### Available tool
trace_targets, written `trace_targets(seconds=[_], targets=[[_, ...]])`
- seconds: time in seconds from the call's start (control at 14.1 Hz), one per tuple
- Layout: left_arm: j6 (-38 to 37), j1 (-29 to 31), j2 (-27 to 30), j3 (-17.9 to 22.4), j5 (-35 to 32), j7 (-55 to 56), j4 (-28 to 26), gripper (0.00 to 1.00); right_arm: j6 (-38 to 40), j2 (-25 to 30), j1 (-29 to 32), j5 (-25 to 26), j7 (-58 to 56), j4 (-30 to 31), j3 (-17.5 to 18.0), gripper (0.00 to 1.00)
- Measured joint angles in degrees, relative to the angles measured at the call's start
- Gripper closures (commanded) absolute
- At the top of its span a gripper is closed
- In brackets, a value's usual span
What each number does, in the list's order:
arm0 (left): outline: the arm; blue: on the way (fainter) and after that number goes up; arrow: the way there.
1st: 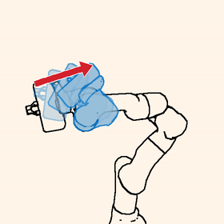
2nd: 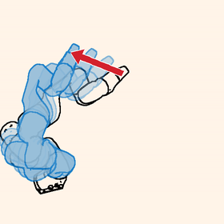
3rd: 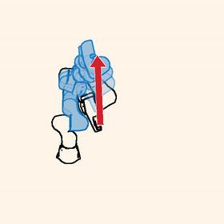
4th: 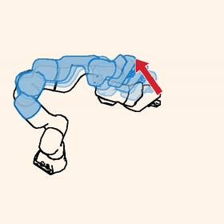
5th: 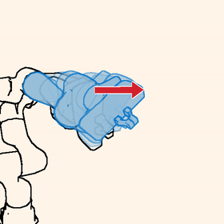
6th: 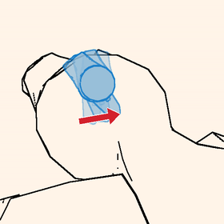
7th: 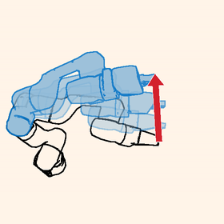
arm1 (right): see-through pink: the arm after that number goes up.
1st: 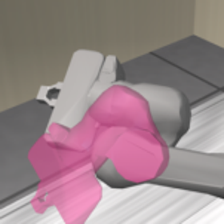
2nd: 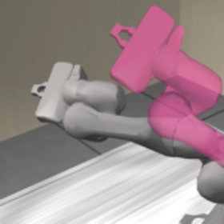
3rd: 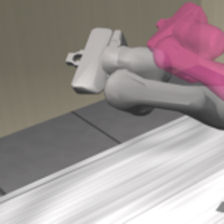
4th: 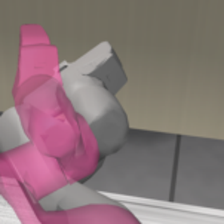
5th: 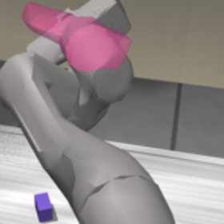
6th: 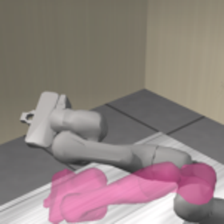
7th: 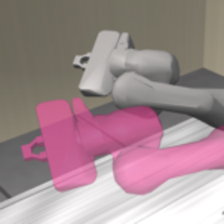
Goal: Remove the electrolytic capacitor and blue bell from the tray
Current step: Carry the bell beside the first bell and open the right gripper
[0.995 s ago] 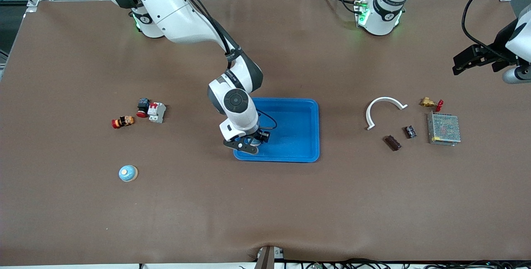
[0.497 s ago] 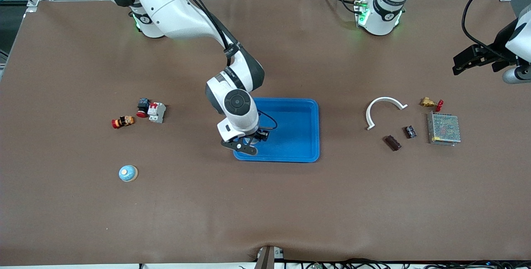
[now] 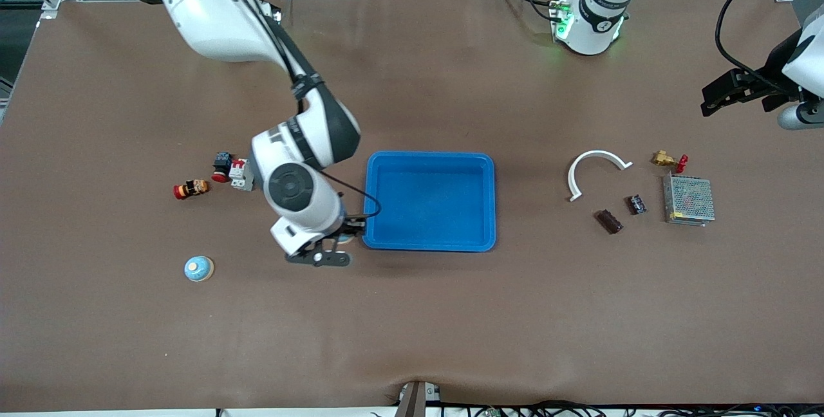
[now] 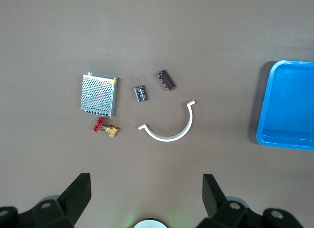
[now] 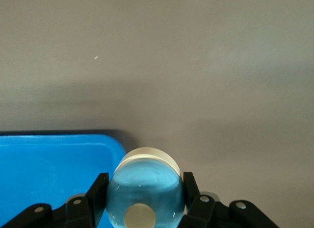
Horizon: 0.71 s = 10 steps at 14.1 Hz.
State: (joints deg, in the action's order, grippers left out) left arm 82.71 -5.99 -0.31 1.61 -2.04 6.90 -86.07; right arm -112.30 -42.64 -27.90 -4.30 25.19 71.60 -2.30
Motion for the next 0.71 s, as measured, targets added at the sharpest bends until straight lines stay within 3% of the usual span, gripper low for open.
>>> trace_targets(seconds=[0.5,0.71], targets=[[0.1,0.0,0.0,-0.1,0.0,0.0,0.0,0.00,1.0,0.4,8.9,0.0,-24.5,1.5,-0.1,0.46],[0.1,0.0,0.0,-0.1,0.0,0.0,0.0,0.00,-3.2,0.3,12.6,0.0,-35.7,4.6,-0.2,0.46]])
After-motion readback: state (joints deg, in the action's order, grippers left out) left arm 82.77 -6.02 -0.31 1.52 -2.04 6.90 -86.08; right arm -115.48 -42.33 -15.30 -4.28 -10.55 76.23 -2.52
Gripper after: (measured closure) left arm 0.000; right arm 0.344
